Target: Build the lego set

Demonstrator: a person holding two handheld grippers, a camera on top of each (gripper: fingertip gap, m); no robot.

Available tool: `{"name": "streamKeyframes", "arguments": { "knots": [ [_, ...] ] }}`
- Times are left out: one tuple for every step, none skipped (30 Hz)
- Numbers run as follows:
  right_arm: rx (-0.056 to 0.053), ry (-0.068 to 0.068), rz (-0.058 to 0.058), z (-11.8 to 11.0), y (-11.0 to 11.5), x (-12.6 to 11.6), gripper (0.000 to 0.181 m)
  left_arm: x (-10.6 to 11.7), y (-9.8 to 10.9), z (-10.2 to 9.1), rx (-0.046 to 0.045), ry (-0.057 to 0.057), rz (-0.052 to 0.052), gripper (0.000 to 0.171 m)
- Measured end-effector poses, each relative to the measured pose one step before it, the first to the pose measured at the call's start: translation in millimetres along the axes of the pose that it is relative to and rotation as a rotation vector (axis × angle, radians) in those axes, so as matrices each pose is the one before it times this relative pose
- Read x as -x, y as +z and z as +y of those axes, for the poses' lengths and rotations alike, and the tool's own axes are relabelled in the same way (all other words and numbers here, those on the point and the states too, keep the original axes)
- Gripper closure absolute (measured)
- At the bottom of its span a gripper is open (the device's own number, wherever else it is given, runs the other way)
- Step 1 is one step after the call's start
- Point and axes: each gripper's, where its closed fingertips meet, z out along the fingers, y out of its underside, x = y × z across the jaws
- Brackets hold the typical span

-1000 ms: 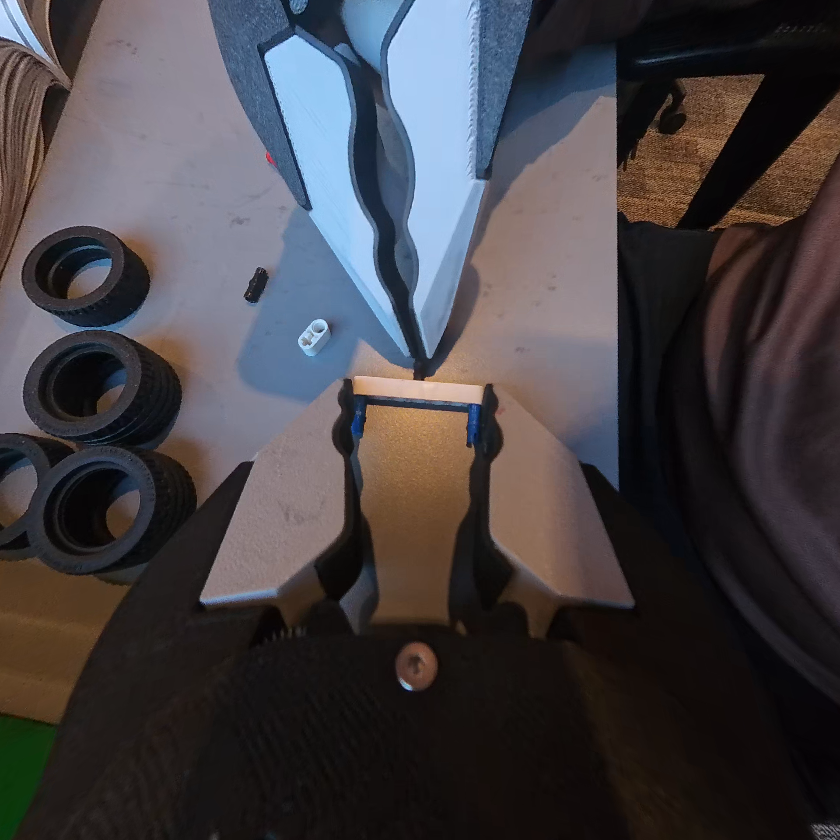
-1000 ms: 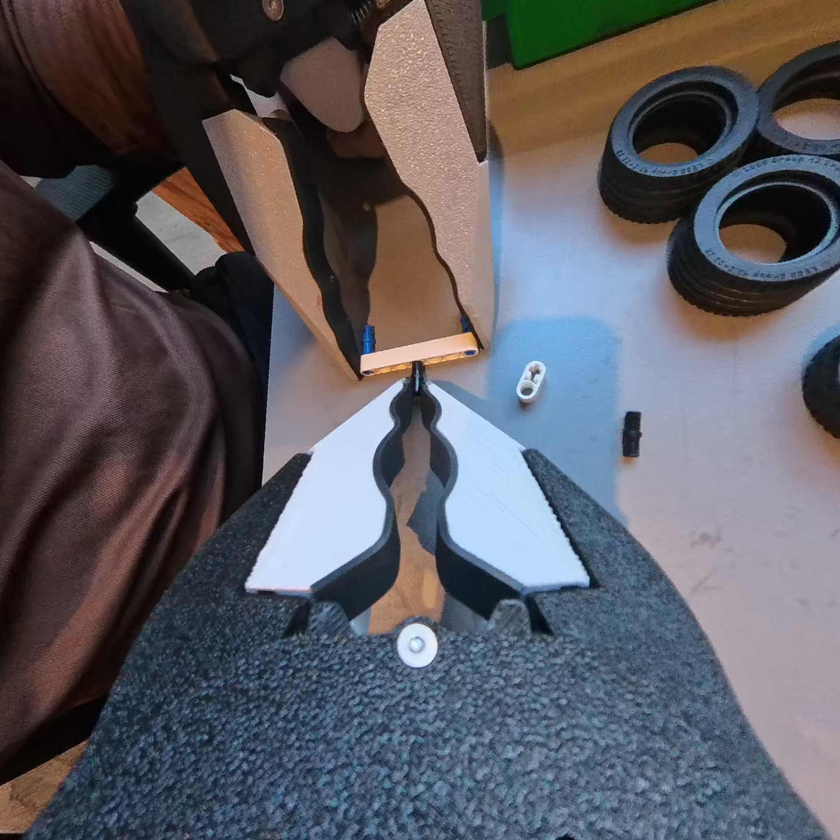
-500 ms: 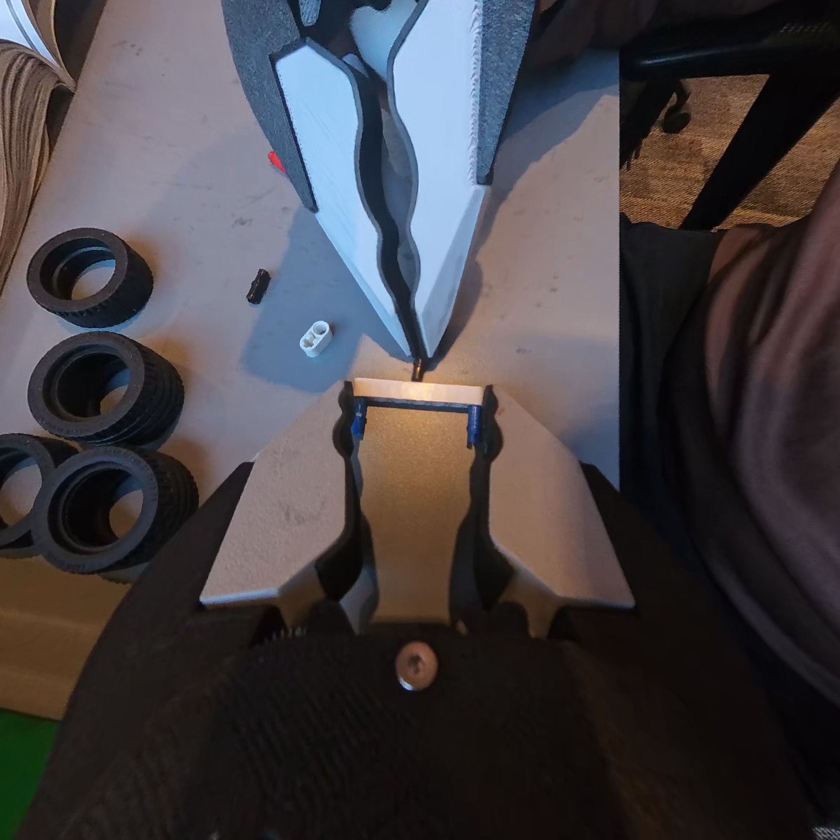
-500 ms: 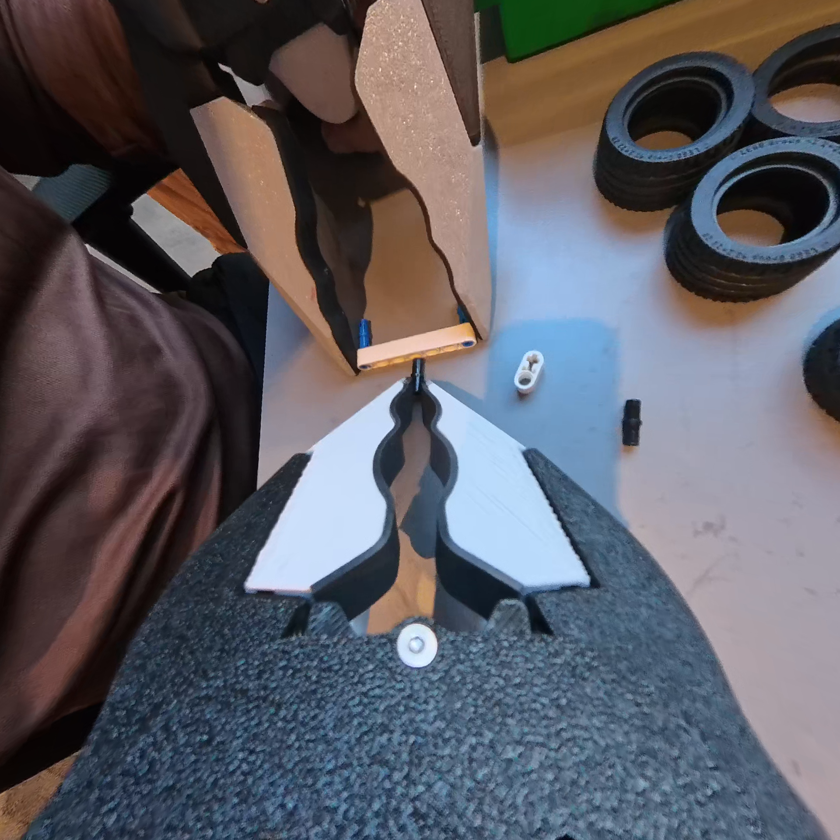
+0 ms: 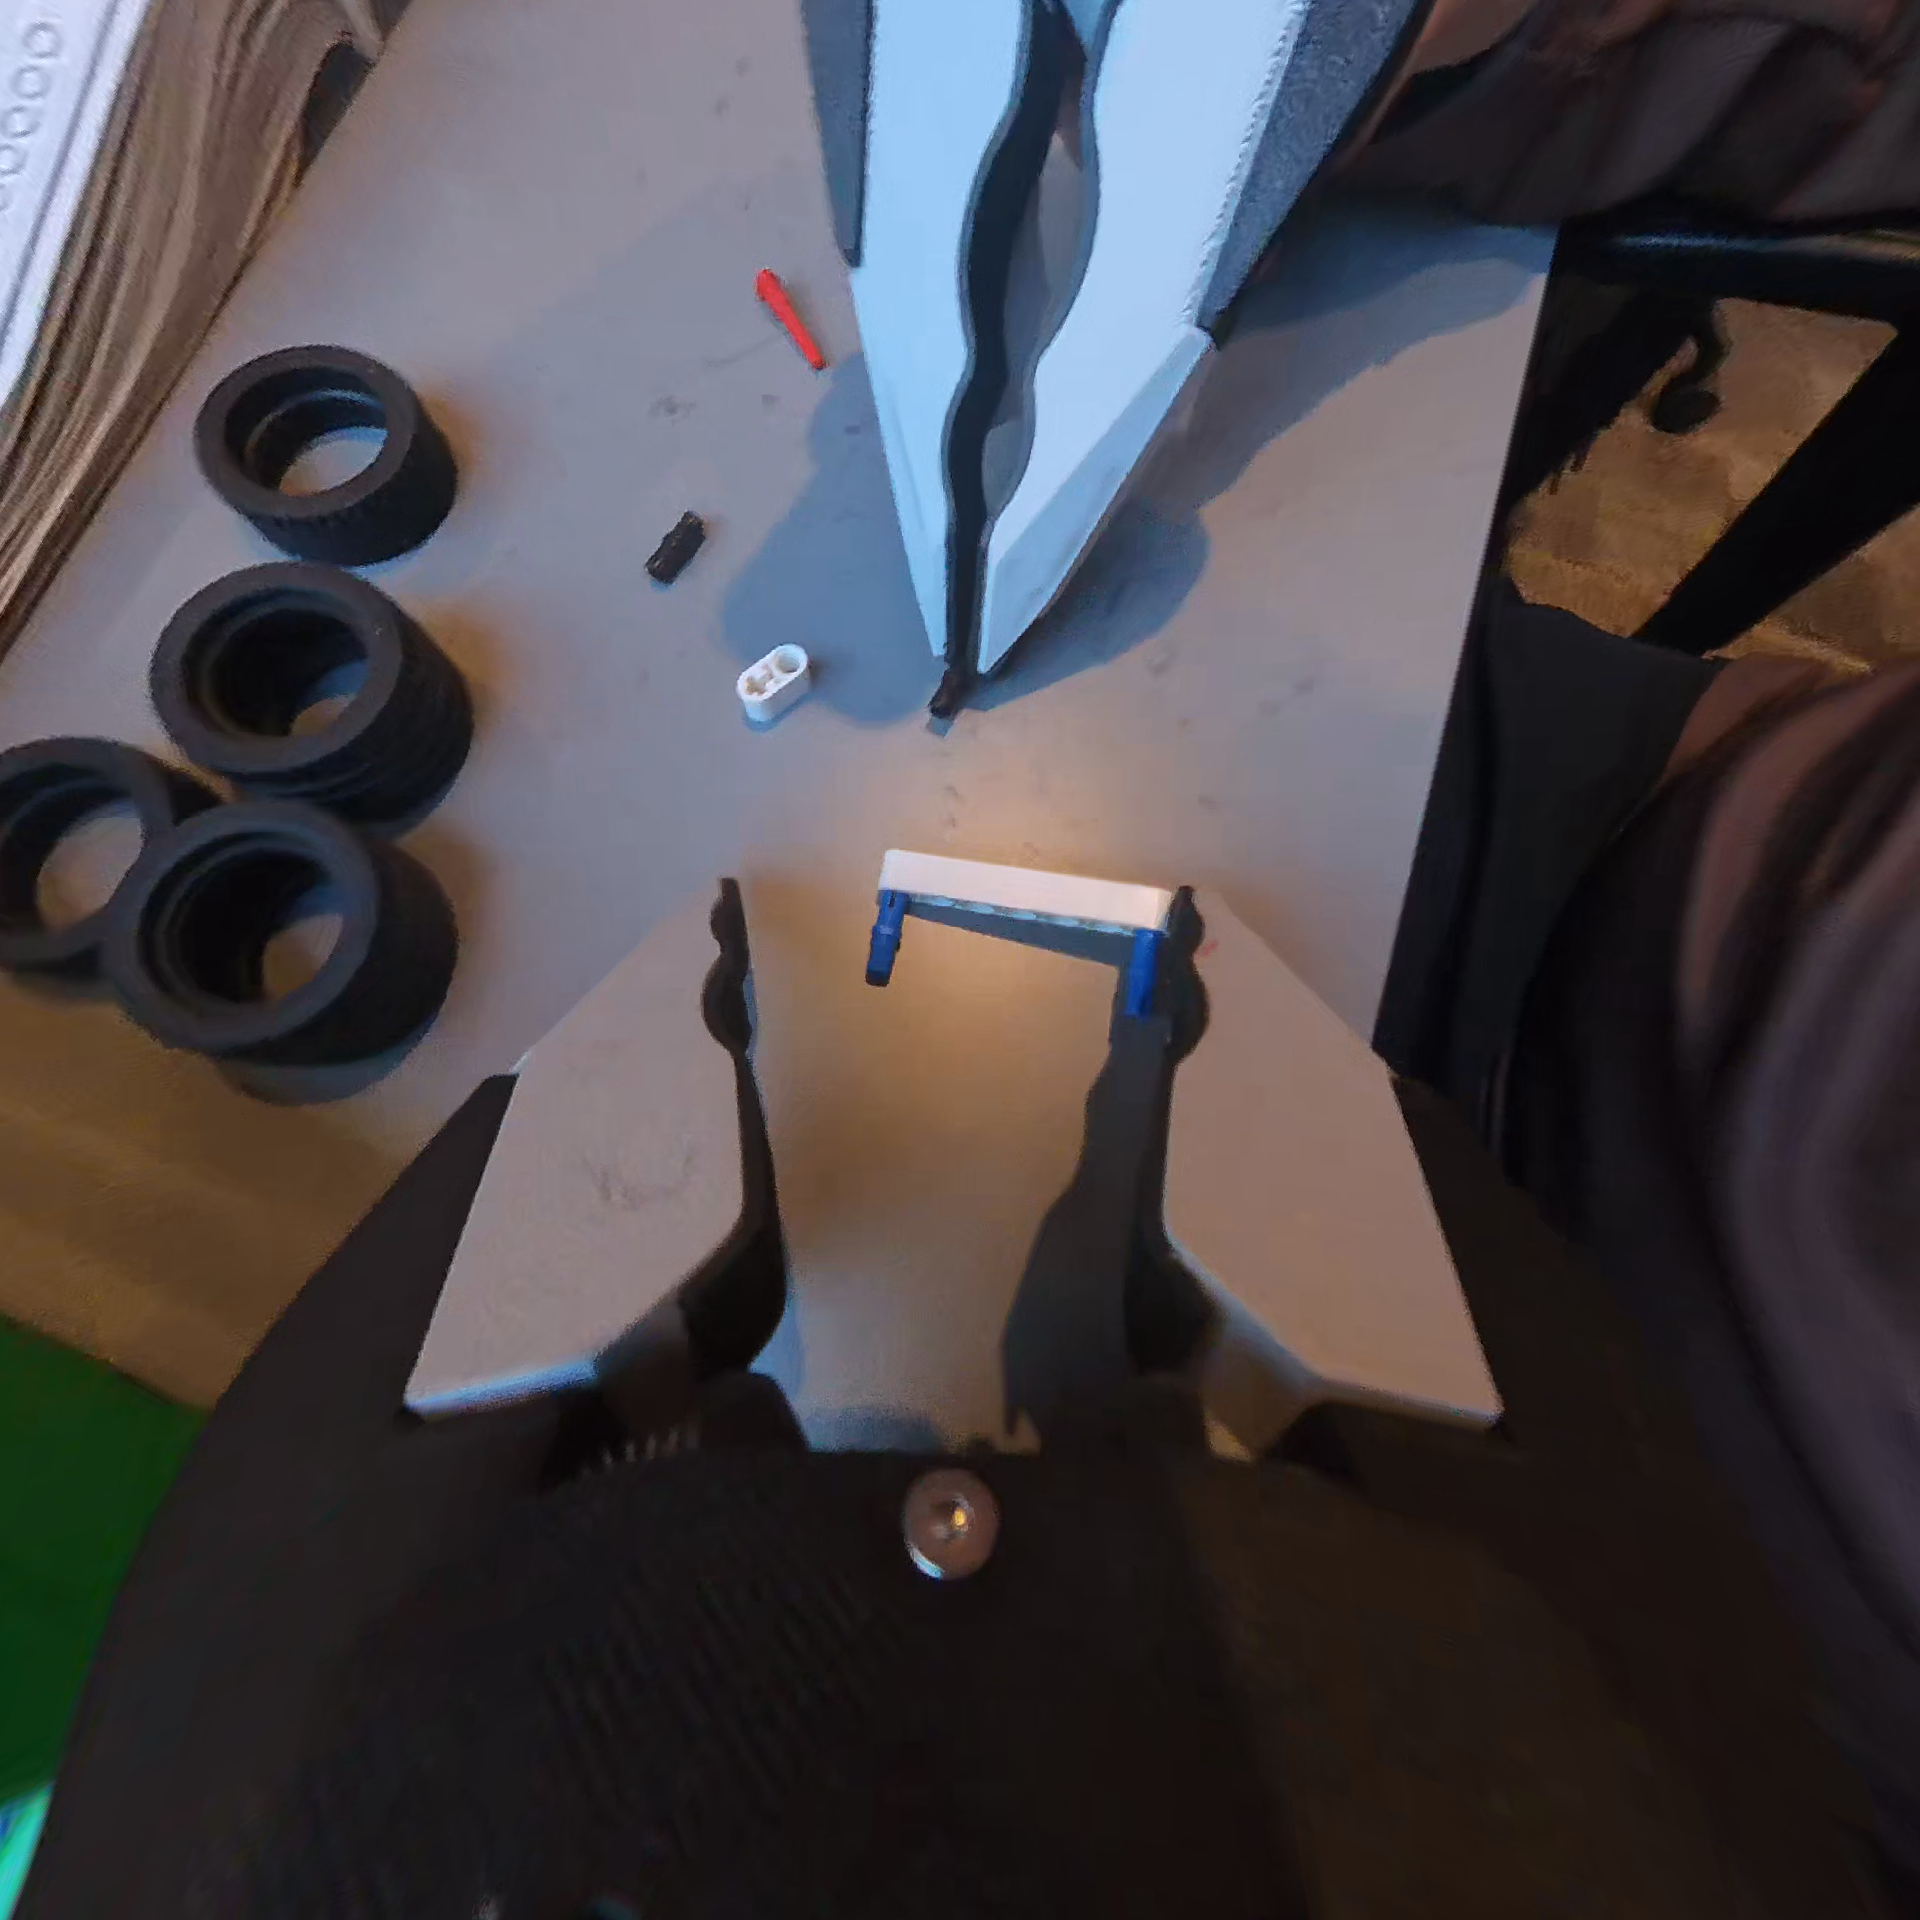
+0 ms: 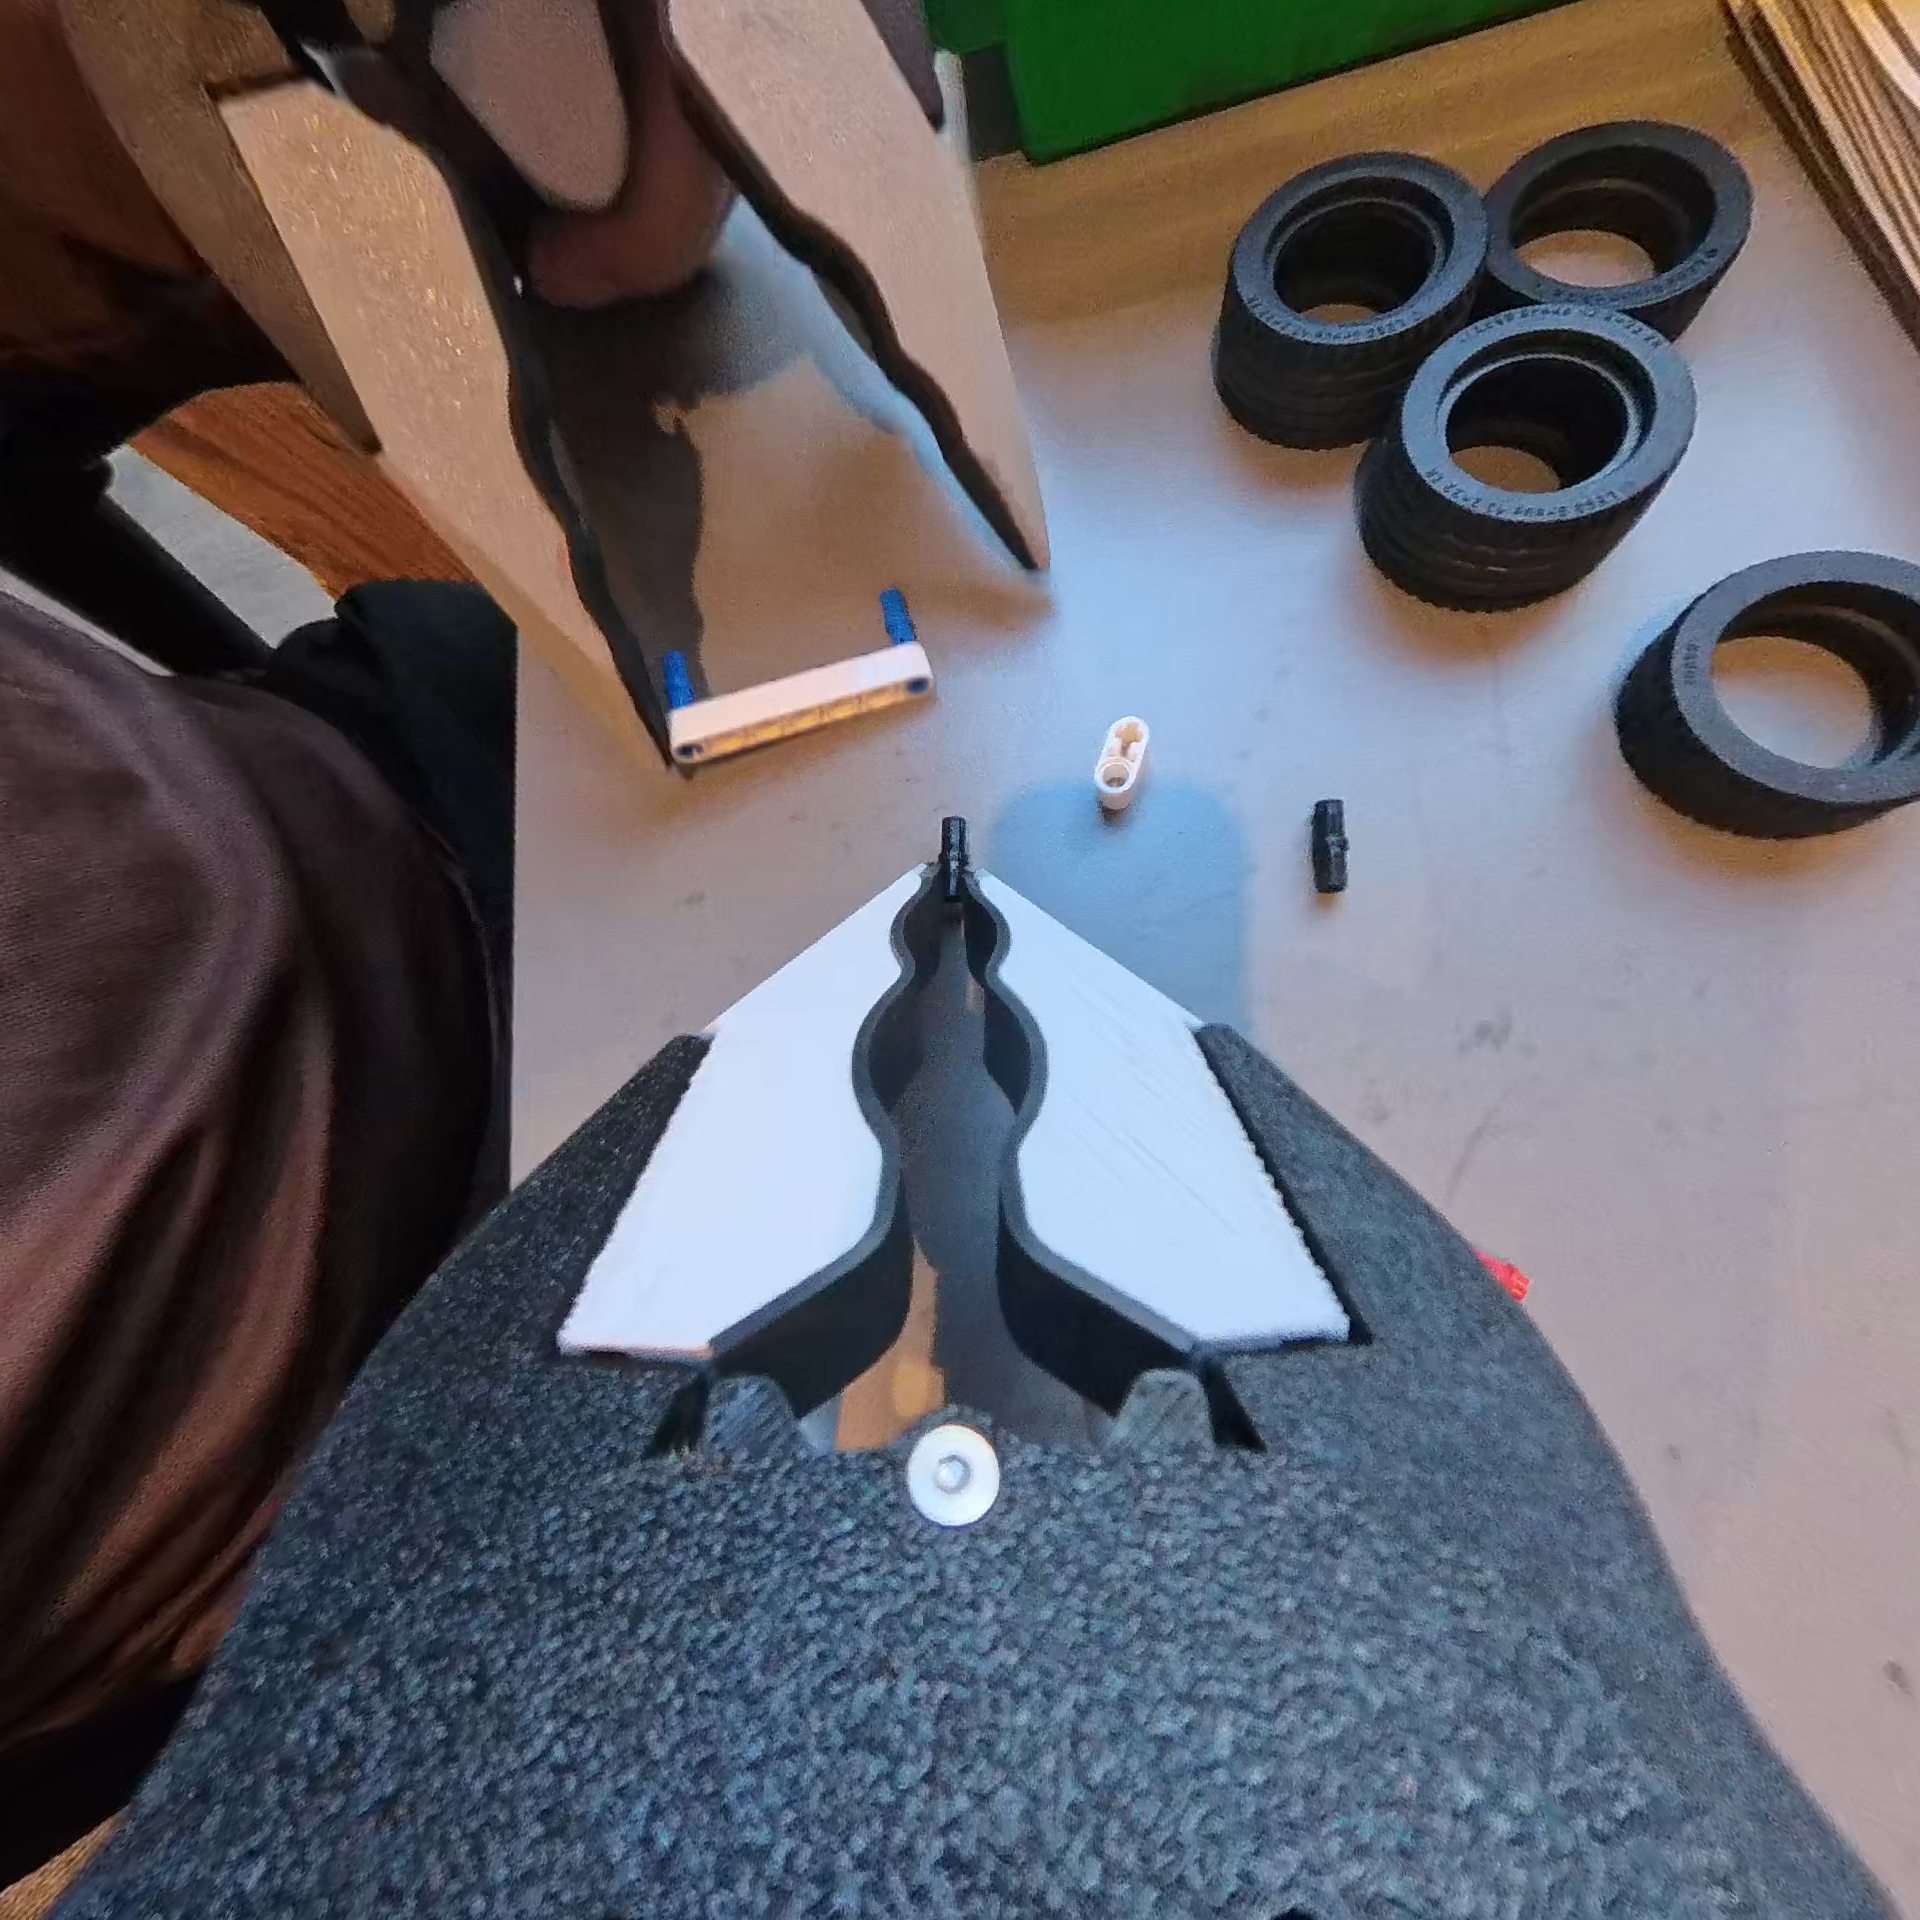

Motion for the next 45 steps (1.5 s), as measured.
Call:
{"name": "streamKeyframes", "arguments": {
  "knots": [
    [0.0024,-0.0037,0.0023,1.34,0.40,0.29,0.178,1.10,-3.44,0.06,-0.00746,-0.0162,-0.0090,0.093],
    [0.0011,-0.0054,0.0037,0.73,0.09,0.11,0.178,1.13,-2.83,-0.21,-0.00588,-0.0220,-0.0084,0.092],
    [-0.0001,-0.0054,0.0101,0.11,-0.42,-0.82,0.178,0.86,-1.73,-0.26,-0.00307,-0.0267,-0.0090,0.092],
    [0.0005,-0.0063,0.0092,0.20,-0.18,-0.71,0.178,2.51,-0.70,-0.06,0.00036,-0.0338,-0.0218,0.094],
    [-0.0005,-0.0042,0.0045,-0.06,0.07,-0.22,0.178,2.91,0.12,0.70,0.00835,-0.0370,-0.0273,0.094],
    [0.0006,-0.0022,0.0045,0.07,0.10,-0.30,0.178,-2.36,0.45,0.92,0.01488,-0.0273,-0.0003,0.092],
    [-0.0005,-0.0026,0.0061,-0.10,-0.12,-0.61,0.178,-4.47,-0.62,2.17,0.02218,-0.0200,0.0057,0.091],
    [0.0002,-0.0028,0.0066,0.07,-0.25,-0.68,0.178,-3.35,-2.17,3.47,0.02241,-0.0130,-0.0057,0.092],
    [0.0012,-0.0018,0.0016,0.49,-0.18,0.03,0.178,-4.23,-3.52,3.83,0.01651,-0.0022,-0.0013,0.097],
    [-0.0003,-0.0007,0.0004,0.21,-0.29,0.31,0.178,-4.83,-4.19,4.26,0.01677,0.0020,0.0044,0.109],
    [-0.0006,-0.0010,0.0001,0.18,-0.13,0.31,0.178,-3.24,-3.52,4.28,0.02021,-0.0028,-0.0017,0.116],
    [0.0010,-0.0028,-0.0004,0.07,0.14,0.46,0.178,-2.90,-2.13,4.05,0.02334,-0.0057,0.0002,0.117],
    [0.0010,-0.0042,0.0002,-0.21,0.15,0.30,0.178,-4.10,-0.02,3.29,0.02305,-0.0092,0.0124,0.116],
    [0.0013,-0.0045,-0.0006,-0.52,0.49,0.39,0.178,-5.52,2.29,1.09,0.01689,-0.0105,0.0254,0.115],
    [0.0009,-0.0042,-0.0012,-0.65,0.59,0.48,0.178,-6.09,4.10,-2.84,-0.00395,-0.0080,0.0307,0.112],
    [0.0016,-0.0042,-0.0027,-0.75,0.76,0.78,0.178,-7.44,4.34,-5.88,-0.02010,-0.0059,0.0403,0.113],
    [0.0031,-0.0047,-0.0012,-0.39,0.95,0.58,0.178,-8.86,5.91,-6.39,-0.01272,-0.0096,0.0535,0.114],
    [0.0027,-0.0080,0.0007,-0.27,0.75,0.60,0.178,-8.65,6.84,-6.79,-0.01094,-0.0090,0.0542,0.114],
    [0.0023,-0.0109,0.0037,-0.27,0.02,0.16,0.178,-8.42,7.16,-6.36,-0.00748,-0.0076,0.0540,0.114],
    [0.0053,-0.0112,0.0037,0.47,-0.43,0.03,0.178,-7.14,6.28,-4.66,-0.00013,-0.0067,0.0471,0.114],
    [0.0046,-0.0108,0.0052,0.84,-0.77,-0.33,0.178,-4.26,3.85,-2.50,0.00768,-0.0041,0.0283,0.114],
    [0.0027,-0.0098,0.0074,1.04,-1.17,-0.94,0.178,0.63,0.54,-0.78,0.00765,0.0014,-0.0044,0.114],
    [0.0008,-0.0063,0.0074,1.02,-1.56,-1.56,0.178,3.97,-2.59,-0.51,-0.00322,0.0093,-0.0271,0.115],
    [-0.0046,-0.0007,0.0040,0.31,-1.91,-1.73,0.178,5.44,-4.90,-0.77,-0.01219,0.0108,-0.0349,0.118],
    [-0.0102,0.0041,-0.0038,-0.79,-2.16,-1.05,0.178,5.64,-5.89,-0.69,-0.01354,0.0088,-0.0352,0.120],
    [-0.0146,0.0043,-0.0092,-1.53,-2.38,-0.32,0.178,5.52,-5.81,-0.55,-0.00923,0.0103,-0.0325,0.121],
    [-0.0204,0.0004,-0.0212,-2.58,-2.31,1.88,0.178,6.30,-4.86,-0.69,-0.00473,0.0164,-0.0399,0.123],
    [-0.0297,-0.0018,-0.0371,-4.18,-2.47,4.75,0.178,7.01,-3.22,-1.23,-0.00146,0.0326,-0.0493,0.124],
    [-0.0342,0.0044,-0.0376,-5.28,-2.23,5.03,0.178,6.89,-1.56,-1.39,0.00234,0.0469,-0.0554,0.126],
    [-0.0319,0.0124,-0.0379,-4.96,-1.88,4.84,0.178,4.92,0.31,-1.45,0.00889,0.0531,-0.0489,0.129],
    [-0.0275,0.0182,-0.0364,-4.42,-1.41,4.26,0.178,2.74,1.49,-2.04,0.01031,0.0596,-0.0403,0.132],
    [-0.0194,0.0225,-0.0308,-2.69,-0.95,3.24,0.178,2.22,2.16,-2.27,0.00784,0.0645,-0.0429,0.137],
    [-0.0093,0.0231,-0.0247,-0.86,-0.53,2.17,0.178,3.48,1.91,-2.72,0.00377,0.0665,-0.0563,0.141],
    [-0.0035,0.0167,-0.0145,0.37,-0.04,0.80,0.178,4.31,1.30,-3.16,-0.00251,0.0683,-0.0667,0.145],
    [0.0014,0.0133,-0.0074,1.21,0.21,0.06,0.178,4.01,0.85,-3.40,-0.00593,0.0715,-0.0669,0.149],
    [0.0047,0.0142,-0.0075,1.35,0.61,0.06,0.178,2.74,0.76,-3.15,-0.00651,0.0704,-0.0587,0.153],
    [0.0024,0.0147,-0.0115,0.71,0.81,0.68,0.178,1.63,0.94,-2.35,-0.00165,0.0633,-0.0477,0.156],
    [0.0036,0.0141,-0.0021,0.96,0.52,-0.75,0.178,-1.05,1.51,0.00,0.01216,0.0531,-0.0250,0.160],
    [0.0042,0.0118,-0.0021,1.19,0.33,-1.01,0.178,-3.27,2.16,1.52,0.01754,0.0410,-0.0028,0.164],
    [-0.0019,0.0137,-0.0121,0.46,0.10,0.49,0.178,-2.62,1.93,1.13,0.01026,0.0222,-0.0005,0.164],
    [-0.0060,0.0167,-0.0178,-0.29,-0.15,1.38,0.178,-2.24,1.02,0.26,0.00037,0.0101,0.0020,0.163],
    [-0.0036,0.0145,-0.0134,-0.13,-0.16,0.81,0.178,-1.68,0.20,-0.58,-0.00682,0.0036,0.0034,0.163],
    [0.0022,0.0096,-0.0017,0.66,-0.11,-0.69,0.178,0.08,-0.53,-1.06,-0.00899,-0.0020,-0.0041,0.163],
    [0.0053,0.0043,0.0039,1.09,0.18,-1.28,0.178,1.12,-1.02,-1.68,-0.01129,-0.0025,-0.0089,0.162],
    [0.0027,0.0037,-0.0041,0.56,0.43,0.03,0.178,0.47,-1.09,-1.67,-0.00953,0.0018,-0.0041,0.162]
  ]
}}
